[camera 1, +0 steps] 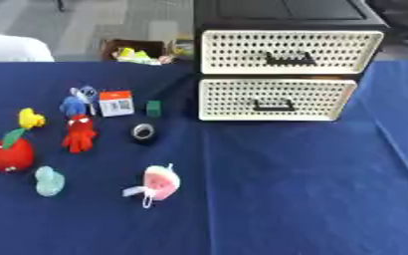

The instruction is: Pick up objects from table and place into drawer.

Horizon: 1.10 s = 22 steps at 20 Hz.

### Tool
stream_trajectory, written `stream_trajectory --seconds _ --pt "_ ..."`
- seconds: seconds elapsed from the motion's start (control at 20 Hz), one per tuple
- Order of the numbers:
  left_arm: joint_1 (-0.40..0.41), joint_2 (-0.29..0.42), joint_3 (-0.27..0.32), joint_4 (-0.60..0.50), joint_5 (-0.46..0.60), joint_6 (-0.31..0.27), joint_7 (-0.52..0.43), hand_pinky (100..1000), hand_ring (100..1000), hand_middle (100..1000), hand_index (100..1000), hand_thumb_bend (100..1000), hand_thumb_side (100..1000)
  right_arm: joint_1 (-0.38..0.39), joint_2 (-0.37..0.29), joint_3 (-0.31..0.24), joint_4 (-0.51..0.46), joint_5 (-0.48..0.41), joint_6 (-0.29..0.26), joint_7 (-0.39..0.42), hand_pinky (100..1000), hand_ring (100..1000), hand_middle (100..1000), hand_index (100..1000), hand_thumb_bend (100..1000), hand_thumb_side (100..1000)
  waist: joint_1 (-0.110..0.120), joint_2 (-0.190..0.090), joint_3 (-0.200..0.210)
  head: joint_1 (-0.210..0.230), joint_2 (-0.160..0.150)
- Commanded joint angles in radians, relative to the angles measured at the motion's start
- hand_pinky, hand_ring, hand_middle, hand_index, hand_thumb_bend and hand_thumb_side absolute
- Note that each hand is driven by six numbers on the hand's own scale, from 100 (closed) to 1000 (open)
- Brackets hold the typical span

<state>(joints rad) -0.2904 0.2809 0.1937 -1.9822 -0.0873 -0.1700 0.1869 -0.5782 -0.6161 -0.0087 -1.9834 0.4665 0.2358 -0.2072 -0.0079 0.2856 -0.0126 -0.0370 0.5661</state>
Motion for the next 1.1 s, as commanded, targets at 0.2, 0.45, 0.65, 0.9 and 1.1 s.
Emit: stream_trajectory --seconds 0.2,0.45,0.65,0.9,1.1 --pt "-0.004 0.03 -0.002 -0.018 0.002 0.002 -0.004 555 607 660 885 100 974 -0.124 -0.189 0.057 -0.017 0.092 0.073 0.276 202 289 287 834 100 1000 -0.003 -0.027 0.003 0.005 0.007" --pt "-0.002 0.033 -0.004 -0.018 0.003 0.004 -0.008 554 606 659 885 100 976 -0.218 -0.264 0.095 -0.017 0.1 0.108 0.497 100 100 100 781 100 1000 -0.007 -0.029 0.003 0.002 0.01" --pt "-0.003 0.036 -0.006 -0.018 0.003 0.005 -0.01 554 606 659 885 100 974 -0.279 -0.304 0.13 -0.017 0.057 0.135 0.647 100 100 100 788 100 1000 -0.01 -0.031 0.003 -0.001 0.008" --pt "-0.003 0.04 -0.009 -0.018 0.005 0.005 -0.012 554 606 659 884 100 973 -0.344 -0.316 0.178 -0.002 -0.002 0.184 0.805 100 100 100 810 100 1000 -0.013 -0.035 0.004 -0.006 0.004" --pt "-0.003 0.04 -0.01 -0.018 0.006 0.005 -0.014 553 606 659 884 100 973 -0.411 -0.29 0.223 0.041 -0.014 0.199 0.884 100 100 100 810 103 1000 -0.013 -0.036 0.007 -0.012 0.002"
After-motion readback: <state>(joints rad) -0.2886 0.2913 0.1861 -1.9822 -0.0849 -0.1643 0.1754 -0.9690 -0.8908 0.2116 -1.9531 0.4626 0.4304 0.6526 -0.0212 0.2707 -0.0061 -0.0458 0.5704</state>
